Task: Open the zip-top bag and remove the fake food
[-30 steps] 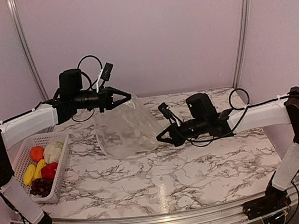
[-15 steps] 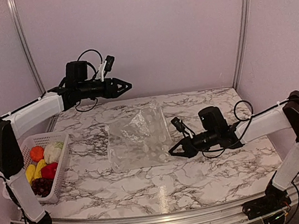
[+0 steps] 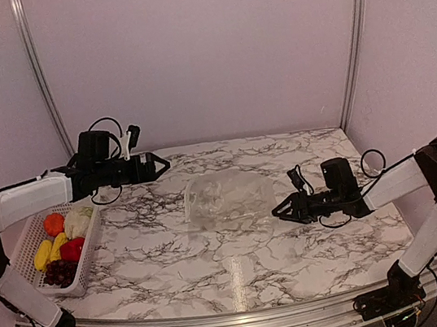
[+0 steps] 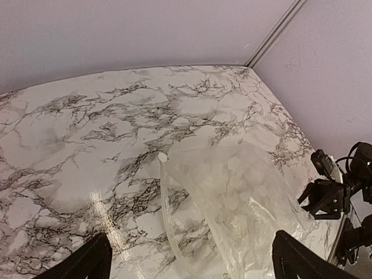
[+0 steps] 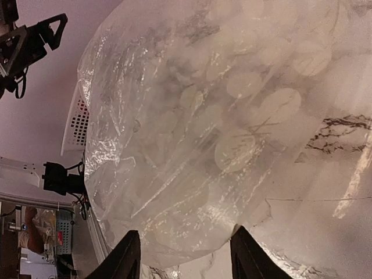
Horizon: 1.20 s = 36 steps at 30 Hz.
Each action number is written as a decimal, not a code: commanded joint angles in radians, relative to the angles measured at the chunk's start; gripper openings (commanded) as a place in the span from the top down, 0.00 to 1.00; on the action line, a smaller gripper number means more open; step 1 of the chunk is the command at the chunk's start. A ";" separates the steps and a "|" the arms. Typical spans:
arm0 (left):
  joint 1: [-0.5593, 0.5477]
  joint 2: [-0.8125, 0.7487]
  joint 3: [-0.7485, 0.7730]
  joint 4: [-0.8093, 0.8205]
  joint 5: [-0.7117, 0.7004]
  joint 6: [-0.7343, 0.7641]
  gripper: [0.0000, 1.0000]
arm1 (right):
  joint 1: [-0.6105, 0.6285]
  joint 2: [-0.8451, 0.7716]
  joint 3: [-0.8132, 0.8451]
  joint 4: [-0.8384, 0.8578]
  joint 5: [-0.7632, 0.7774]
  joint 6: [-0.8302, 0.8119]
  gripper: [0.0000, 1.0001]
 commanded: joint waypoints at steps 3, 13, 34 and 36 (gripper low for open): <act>-0.037 -0.119 -0.264 0.161 0.043 -0.053 0.01 | -0.084 -0.133 0.052 -0.264 0.148 -0.152 0.44; -0.191 -0.019 -0.330 0.270 0.033 -0.095 0.02 | 0.006 -0.168 0.168 -0.333 0.148 -0.160 0.35; -0.230 0.262 -0.303 0.193 0.021 -0.150 0.93 | 0.094 0.189 0.208 -0.351 0.304 -0.285 0.54; -0.229 0.293 -0.289 0.150 0.009 -0.139 1.00 | 0.095 0.204 0.203 -0.363 0.326 -0.299 0.54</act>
